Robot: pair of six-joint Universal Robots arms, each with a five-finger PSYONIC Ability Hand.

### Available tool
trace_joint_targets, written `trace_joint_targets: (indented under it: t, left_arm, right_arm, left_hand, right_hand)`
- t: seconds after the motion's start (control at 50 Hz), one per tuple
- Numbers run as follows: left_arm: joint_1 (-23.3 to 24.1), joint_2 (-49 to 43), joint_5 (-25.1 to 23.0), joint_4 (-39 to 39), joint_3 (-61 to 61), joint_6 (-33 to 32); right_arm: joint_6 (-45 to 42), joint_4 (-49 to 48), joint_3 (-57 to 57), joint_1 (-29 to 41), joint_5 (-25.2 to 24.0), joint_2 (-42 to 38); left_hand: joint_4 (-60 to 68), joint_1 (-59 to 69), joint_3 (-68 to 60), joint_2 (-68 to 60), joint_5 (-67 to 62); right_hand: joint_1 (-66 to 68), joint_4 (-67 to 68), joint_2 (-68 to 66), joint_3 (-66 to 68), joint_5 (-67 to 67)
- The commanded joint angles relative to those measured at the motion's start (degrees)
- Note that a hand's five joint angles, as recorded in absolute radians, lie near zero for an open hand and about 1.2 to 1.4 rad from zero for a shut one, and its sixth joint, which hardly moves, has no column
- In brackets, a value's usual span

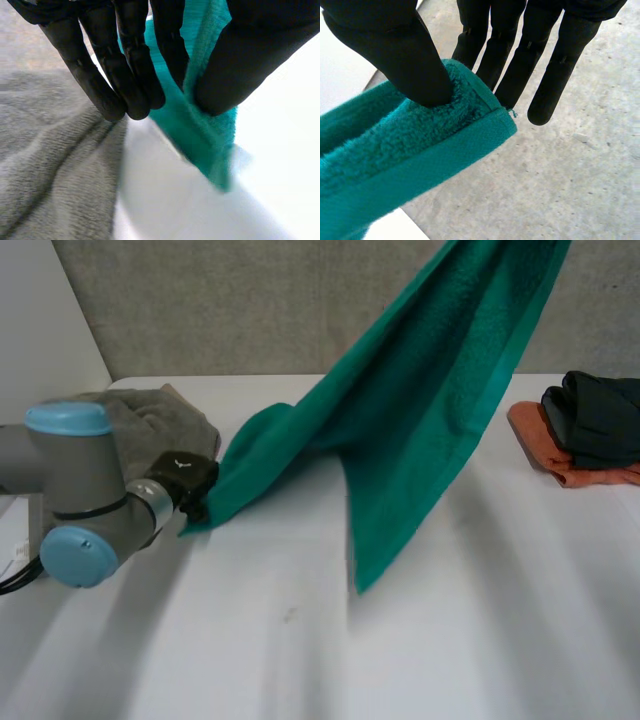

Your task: Fold the laundry.

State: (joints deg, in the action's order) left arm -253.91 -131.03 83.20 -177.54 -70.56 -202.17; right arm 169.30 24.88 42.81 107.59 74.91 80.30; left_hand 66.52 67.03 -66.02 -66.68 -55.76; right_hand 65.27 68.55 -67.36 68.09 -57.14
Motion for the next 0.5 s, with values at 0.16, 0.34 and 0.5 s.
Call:
trace_joint_targets:
  t: [0.16, 0.34, 0.5]
  left_arm:
    - [-9.13, 30.97, -5.75, -1.67, -6.69, 6.78]
    - [-13.71, 47.27, -9.37, 4.30, -3.19, 9.87]
    - [-12.49, 37.01, -10.43, 13.53, 6.74, 7.33]
  right_arm:
    - [-9.24, 3.76, 1.13, -10.47, -0.38, -5.07]
    - [-19.17, 6.32, 5.79, -14.43, -2.84, -2.78]
    - [-22.26, 6.14, 8.08, -13.20, -3.28, -4.62]
  left_hand:
    - [13.48, 12.97, -13.98, -13.32, -14.24]
    - [13.48, 12.97, -13.98, -13.32, -14.24]
    - [13.48, 12.97, -13.98, -13.32, -14.24]
  right_hand:
    - [14.73, 11.45, -12.64, 11.91, -12.86]
    - [14.73, 11.45, -12.64, 11.91, -12.86]
    - [14.73, 11.45, -12.64, 11.91, -12.86]
